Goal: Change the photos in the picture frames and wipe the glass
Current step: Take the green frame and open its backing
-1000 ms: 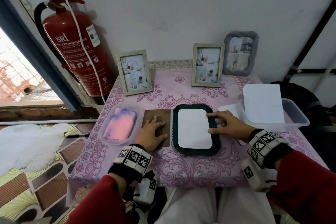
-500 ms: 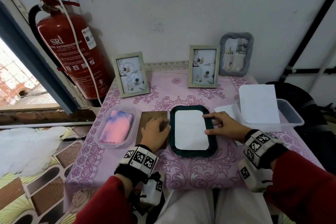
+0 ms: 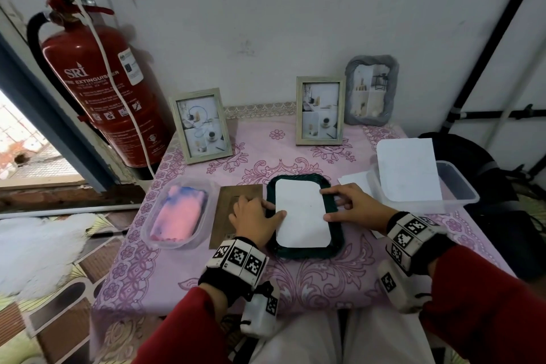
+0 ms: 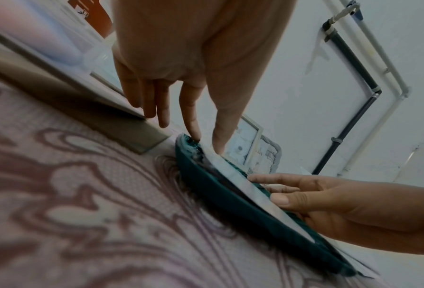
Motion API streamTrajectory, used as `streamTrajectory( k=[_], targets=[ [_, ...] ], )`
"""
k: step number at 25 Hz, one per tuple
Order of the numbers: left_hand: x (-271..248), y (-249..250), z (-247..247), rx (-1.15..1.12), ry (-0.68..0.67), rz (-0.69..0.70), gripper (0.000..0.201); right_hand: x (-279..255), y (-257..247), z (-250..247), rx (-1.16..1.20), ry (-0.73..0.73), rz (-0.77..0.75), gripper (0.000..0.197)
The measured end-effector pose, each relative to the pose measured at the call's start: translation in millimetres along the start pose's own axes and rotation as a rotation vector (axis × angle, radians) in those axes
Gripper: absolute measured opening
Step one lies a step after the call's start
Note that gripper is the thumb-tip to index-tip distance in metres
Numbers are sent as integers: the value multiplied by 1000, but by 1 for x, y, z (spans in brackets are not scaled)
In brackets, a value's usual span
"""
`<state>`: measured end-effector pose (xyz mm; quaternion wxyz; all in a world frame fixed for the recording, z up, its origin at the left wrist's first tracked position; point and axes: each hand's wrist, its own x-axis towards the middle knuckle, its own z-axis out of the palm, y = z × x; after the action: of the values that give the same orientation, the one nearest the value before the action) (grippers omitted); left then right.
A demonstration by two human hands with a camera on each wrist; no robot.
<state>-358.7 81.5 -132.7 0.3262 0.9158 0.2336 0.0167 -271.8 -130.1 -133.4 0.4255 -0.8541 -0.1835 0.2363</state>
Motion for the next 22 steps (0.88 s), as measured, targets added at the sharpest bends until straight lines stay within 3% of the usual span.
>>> streamTrajectory(
  k=[4, 12, 18, 22],
  targets=[
    [2, -1, -1, -3, -30, -19, 15, 0, 0, 0, -18, -3, -5, 59],
    [4, -3, -4, -24, -5, -62, 20, 0, -1, 1, -20, -5, -8, 60],
    [1, -6, -16, -365, 47, -99, 16, 0, -1, 1, -29, 1, -7, 60],
    [-2, -6, -16, -541, 92, -53, 11, -1, -2, 1, -35, -1, -11, 61]
  ],
)
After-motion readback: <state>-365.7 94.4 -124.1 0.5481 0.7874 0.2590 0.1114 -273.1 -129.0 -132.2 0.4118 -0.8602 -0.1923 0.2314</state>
